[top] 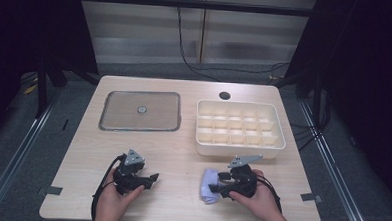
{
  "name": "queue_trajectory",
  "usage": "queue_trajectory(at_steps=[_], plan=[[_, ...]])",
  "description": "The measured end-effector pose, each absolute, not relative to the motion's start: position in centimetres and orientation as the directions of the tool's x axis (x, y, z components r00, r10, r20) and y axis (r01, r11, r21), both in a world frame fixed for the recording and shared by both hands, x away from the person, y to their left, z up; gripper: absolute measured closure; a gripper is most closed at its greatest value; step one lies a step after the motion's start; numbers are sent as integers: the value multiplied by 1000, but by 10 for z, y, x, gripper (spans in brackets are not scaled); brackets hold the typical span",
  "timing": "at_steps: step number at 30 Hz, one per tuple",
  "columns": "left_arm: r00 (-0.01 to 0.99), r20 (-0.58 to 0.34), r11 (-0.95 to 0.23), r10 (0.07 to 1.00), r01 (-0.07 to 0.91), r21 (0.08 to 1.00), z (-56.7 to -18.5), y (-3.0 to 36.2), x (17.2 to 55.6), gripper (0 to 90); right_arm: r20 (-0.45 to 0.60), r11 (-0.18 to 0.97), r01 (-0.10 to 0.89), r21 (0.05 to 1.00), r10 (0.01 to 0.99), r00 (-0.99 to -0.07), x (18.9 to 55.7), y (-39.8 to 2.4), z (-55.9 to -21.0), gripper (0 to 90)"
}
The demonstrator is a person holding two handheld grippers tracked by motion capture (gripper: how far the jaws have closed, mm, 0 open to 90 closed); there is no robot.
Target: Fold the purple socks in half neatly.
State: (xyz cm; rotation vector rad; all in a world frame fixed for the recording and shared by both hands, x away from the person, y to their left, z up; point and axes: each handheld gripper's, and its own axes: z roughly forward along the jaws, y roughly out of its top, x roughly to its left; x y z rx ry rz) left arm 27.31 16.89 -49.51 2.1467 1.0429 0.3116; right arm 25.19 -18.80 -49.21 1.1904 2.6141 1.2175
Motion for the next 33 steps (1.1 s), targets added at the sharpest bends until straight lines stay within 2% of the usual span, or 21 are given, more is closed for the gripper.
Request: queue_trajectory(at_steps=[11, 20, 28, 33], plan=[[632, -73, -403, 772, 575, 712, -502, 175, 276, 271, 286, 406, 636, 656, 647, -707, 253, -187, -494, 378], [660, -16, -445, 751, 524, 726, -507, 172, 274, 212, 298, 402, 658, 637, 659, -691, 253, -185, -494, 385], [657, -15, -442, 754, 524, 728, -507, 172, 274, 208, 295, 389, 643, 660, 653, -698, 246, -189, -487, 371], [657, -15, -442, 754, 524, 728, -507, 172, 274, 207, 289, 415, 646, 640, 649, -704, 243, -187, -494, 363]])
